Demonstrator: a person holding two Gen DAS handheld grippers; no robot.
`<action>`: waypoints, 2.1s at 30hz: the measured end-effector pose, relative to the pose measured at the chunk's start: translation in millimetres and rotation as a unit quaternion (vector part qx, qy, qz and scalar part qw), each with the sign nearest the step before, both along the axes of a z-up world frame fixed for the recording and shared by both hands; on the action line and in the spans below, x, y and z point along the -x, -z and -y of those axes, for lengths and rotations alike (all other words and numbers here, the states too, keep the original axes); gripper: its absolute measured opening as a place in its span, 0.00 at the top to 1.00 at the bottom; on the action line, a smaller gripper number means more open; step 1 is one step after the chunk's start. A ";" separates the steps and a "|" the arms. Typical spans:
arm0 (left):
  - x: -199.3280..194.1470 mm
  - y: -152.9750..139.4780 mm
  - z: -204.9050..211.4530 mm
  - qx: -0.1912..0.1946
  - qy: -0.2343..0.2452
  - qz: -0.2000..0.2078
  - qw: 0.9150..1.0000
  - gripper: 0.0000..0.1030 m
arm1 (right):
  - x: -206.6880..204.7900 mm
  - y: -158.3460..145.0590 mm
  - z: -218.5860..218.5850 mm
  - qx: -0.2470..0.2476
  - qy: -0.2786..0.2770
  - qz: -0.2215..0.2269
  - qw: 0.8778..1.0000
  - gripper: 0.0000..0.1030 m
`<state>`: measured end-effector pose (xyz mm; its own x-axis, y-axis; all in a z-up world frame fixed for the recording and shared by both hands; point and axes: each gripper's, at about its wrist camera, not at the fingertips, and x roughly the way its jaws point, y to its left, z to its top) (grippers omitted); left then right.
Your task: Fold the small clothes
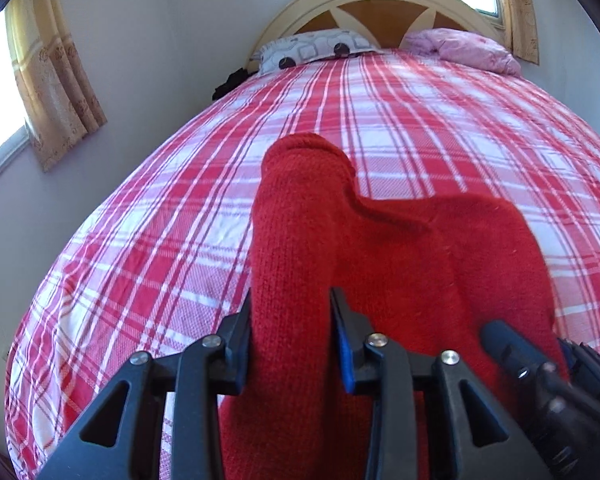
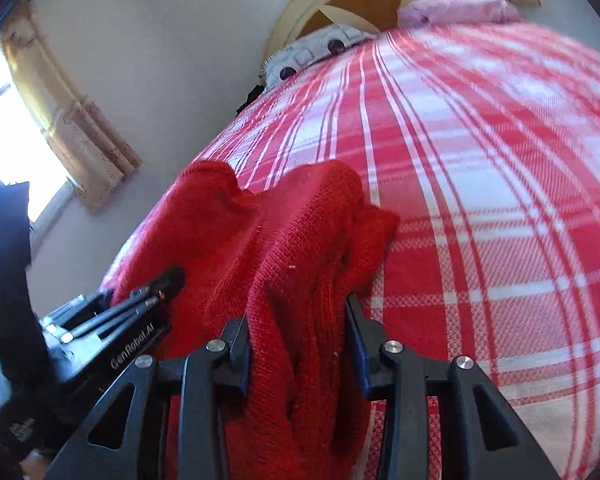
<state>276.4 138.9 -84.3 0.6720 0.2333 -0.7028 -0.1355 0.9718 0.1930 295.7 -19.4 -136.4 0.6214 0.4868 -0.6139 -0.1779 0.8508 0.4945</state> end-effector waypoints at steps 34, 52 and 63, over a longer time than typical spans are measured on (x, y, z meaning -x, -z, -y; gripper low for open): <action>73.6 7.6 -59.2 0.162 -0.071 -0.014 0.984 0.11 | 90.0 -47.6 10.7 0.106 -0.015 0.126 0.986 0.55; 78.7 15.8 -56.4 0.155 -0.087 -0.015 0.984 0.10 | 72.6 -2.0 -7.3 0.115 -0.095 0.022 0.989 0.53; 103.2 15.2 -50.0 0.160 -0.080 -0.037 0.983 0.10 | 87.9 -1.1 1.8 0.119 -0.062 0.008 0.991 0.42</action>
